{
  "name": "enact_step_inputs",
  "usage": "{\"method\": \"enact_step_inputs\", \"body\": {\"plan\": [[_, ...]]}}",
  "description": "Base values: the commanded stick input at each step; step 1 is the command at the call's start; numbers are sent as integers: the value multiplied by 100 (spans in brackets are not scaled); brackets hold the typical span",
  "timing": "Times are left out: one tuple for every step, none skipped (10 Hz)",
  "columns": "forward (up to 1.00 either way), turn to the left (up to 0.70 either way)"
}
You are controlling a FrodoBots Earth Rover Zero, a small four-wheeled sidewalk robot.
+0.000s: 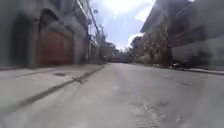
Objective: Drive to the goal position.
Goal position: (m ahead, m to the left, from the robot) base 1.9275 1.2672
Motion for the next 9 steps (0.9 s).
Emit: {"method": "enact_step_inputs", "body": {"plan": [[100, -3], [100, -3], [100, -3], [100, -3], [100, -3], [100, -4], [100, -16], [100, -37], [100, -29]]}}
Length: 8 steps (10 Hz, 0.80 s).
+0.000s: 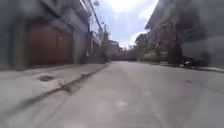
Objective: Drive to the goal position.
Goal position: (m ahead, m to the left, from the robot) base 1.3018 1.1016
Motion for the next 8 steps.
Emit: {"method": "enact_step_inputs", "body": {"plan": [[100, -21], [100, -13], [100, -6], [100, 0], [100, 0], [100, 0], [100, 0], [100, 0]]}}
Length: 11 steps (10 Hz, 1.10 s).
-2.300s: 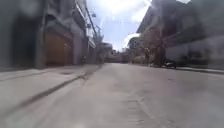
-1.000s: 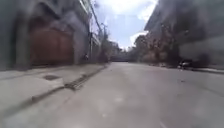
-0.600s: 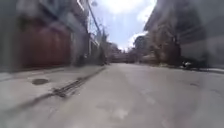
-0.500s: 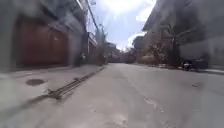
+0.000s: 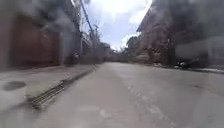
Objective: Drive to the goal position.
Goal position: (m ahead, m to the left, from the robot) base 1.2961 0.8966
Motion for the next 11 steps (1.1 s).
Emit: {"method": "enact_step_inputs", "body": {"plan": [[100, 0], [100, 0], [100, 0], [100, -1], [100, -2], [100, 0], [100, -9], [100, -18], [100, -28], [100, -38], [100, -40]]}}
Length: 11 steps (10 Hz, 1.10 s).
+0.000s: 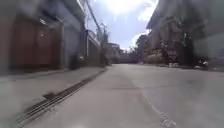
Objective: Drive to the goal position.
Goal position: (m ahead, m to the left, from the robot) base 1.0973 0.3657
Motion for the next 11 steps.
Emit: {"method": "enact_step_inputs", "body": {"plan": [[100, -40], [100, -33], [100, -15], [100, -5], [100, -3], [100, -3], [100, -3], [100, -3], [100, -3], [100, -3], [100, -3]]}}
